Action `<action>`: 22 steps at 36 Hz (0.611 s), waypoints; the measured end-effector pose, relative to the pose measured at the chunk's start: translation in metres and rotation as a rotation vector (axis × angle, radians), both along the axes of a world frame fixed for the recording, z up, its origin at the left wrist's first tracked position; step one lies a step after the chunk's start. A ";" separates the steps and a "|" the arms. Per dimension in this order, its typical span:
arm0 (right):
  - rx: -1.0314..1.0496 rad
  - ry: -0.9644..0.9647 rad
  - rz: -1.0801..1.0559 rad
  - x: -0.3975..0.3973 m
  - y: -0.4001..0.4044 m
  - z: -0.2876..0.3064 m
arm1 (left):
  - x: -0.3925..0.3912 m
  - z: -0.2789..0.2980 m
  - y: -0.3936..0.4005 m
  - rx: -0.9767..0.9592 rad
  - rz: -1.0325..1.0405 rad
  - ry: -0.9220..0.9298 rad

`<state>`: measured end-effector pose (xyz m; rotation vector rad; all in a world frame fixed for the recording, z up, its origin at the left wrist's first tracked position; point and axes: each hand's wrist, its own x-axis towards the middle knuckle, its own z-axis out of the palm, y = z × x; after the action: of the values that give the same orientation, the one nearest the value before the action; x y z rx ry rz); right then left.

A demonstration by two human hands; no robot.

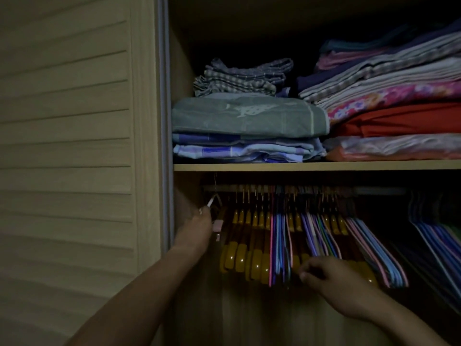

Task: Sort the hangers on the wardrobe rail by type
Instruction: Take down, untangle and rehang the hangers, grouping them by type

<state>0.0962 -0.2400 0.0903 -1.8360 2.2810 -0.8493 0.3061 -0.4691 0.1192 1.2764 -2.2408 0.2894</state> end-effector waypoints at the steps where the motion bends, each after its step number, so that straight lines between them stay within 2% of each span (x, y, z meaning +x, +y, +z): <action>1: 0.004 0.000 0.002 -0.001 0.000 0.000 | -0.002 -0.001 -0.005 0.017 -0.006 -0.005; 19: 0.035 -0.034 0.009 -0.018 0.012 -0.001 | -0.008 -0.028 -0.029 0.297 0.048 -0.040; 22: 0.026 -0.044 -0.001 -0.025 0.019 -0.005 | -0.005 -0.029 -0.013 0.251 0.092 -0.094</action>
<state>0.0711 -0.2207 0.0856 -1.7876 2.2558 -0.8475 0.3014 -0.4822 0.0898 1.5272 -2.3586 0.1045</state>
